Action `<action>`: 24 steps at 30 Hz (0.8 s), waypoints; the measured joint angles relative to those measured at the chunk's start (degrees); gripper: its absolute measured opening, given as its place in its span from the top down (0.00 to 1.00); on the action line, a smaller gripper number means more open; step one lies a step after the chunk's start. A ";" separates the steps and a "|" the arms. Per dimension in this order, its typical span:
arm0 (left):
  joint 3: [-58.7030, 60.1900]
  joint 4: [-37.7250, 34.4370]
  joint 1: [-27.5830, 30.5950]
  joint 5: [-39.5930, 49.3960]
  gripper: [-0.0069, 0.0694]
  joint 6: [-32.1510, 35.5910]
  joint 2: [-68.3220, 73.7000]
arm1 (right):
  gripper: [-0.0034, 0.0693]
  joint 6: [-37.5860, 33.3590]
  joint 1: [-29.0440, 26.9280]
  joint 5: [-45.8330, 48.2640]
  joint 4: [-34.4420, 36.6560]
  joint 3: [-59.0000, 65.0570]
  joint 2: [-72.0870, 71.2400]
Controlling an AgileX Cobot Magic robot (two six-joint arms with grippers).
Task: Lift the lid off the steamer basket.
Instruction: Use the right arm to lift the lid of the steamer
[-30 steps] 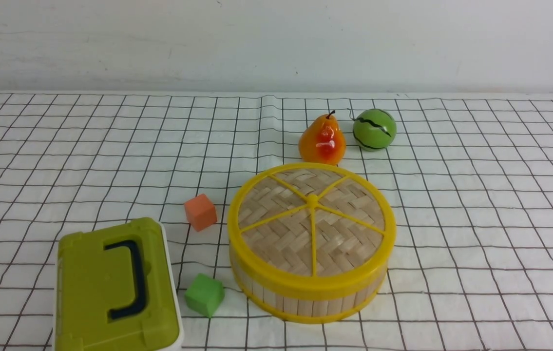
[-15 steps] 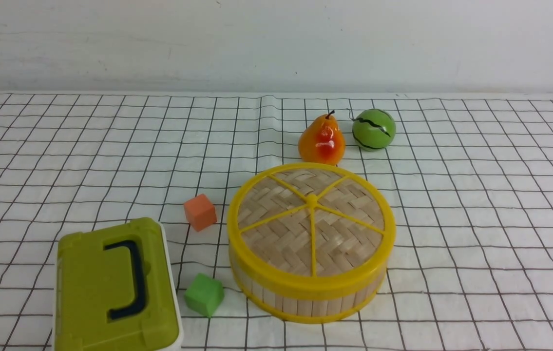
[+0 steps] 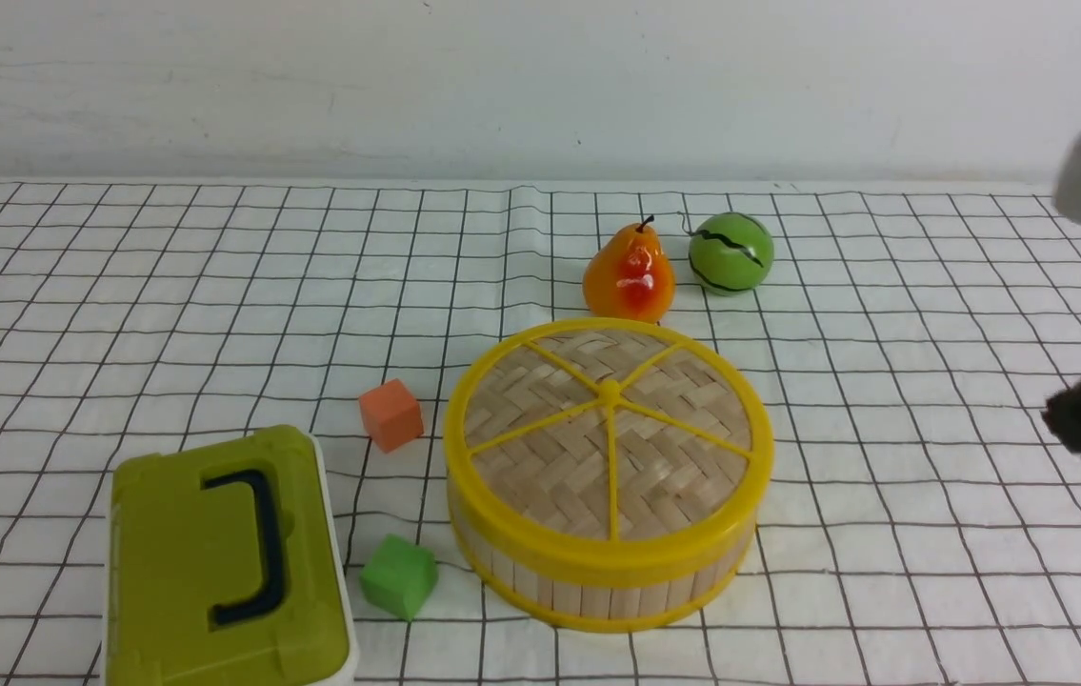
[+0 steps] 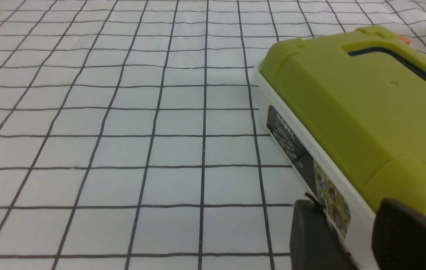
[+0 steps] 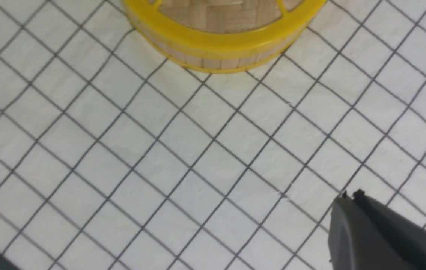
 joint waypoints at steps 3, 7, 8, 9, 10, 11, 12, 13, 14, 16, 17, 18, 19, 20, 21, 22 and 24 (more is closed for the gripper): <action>0.00 0.00 0.00 0.00 0.60 0.00 0.00 | 0.97 2.73 3.00 0.06 -3.59 -4.62 5.85; 0.00 0.00 0.00 0.00 0.60 0.00 0.00 | 0.96 4.04 5.59 0.06 -4.58 -10.16 13.85; 0.00 0.00 0.00 0.00 0.60 0.00 0.00 | 0.95 4.08 6.25 0.06 -4.52 -12.47 16.70; 0.00 0.00 0.00 0.00 0.60 0.00 0.00 | 0.93 4.08 6.53 0.06 -4.36 -13.89 18.73; 0.00 0.00 0.00 0.00 0.60 0.00 0.00 | 0.92 4.08 6.58 0.06 -4.29 -13.89 18.73; 0.00 0.00 0.00 0.00 0.60 0.00 0.00 | 0.88 4.11 6.83 0.06 -3.40 -16.70 22.74; 0.00 0.00 0.00 0.00 0.60 0.00 0.00 | 0.86 4.16 6.83 0.00 -3.07 -16.98 23.12; 0.00 0.00 0.00 0.00 0.60 0.00 0.00 | 0.83 4.15 6.83 0.01 -2.37 -18.07 24.67; 0.00 0.00 0.00 0.00 0.60 0.00 0.00 | 0.80 4.15 6.83 0.01 -1.66 -19.13 26.19; 0.00 0.00 0.00 0.00 0.60 0.00 0.00 | 0.65 4.22 6.83 -0.16 0.88 -22.66 31.08; 0.00 0.00 0.00 0.00 0.60 0.00 0.00 | 0.64 4.22 6.83 -0.13 1.12 -23.10 31.69; 0.00 0.00 0.00 0.00 0.60 0.00 0.00 | 0.55 4.22 6.88 -0.17 2.50 -24.54 33.67; 0.00 0.00 0.00 0.00 0.60 0.00 0.00 | 0.51 4.22 7.02 -0.19 3.27 -25.47 34.92; 0.00 0.00 0.00 0.00 0.60 0.00 0.00 | 0.46 4.22 7.25 -0.43 3.61 -26.33 36.02; 0.00 0.00 0.00 0.00 0.60 0.00 0.00 | 0.44 4.22 7.52 -1.06 3.61 -26.97 36.83; 0.00 0.00 0.00 0.00 0.60 0.00 0.00 | 0.43 4.22 7.59 -1.19 3.61 -27.28 37.19; 0.00 0.00 0.00 0.00 0.60 0.00 0.00 | 0.39 4.22 8.61 -2.92 3.50 -28.42 38.77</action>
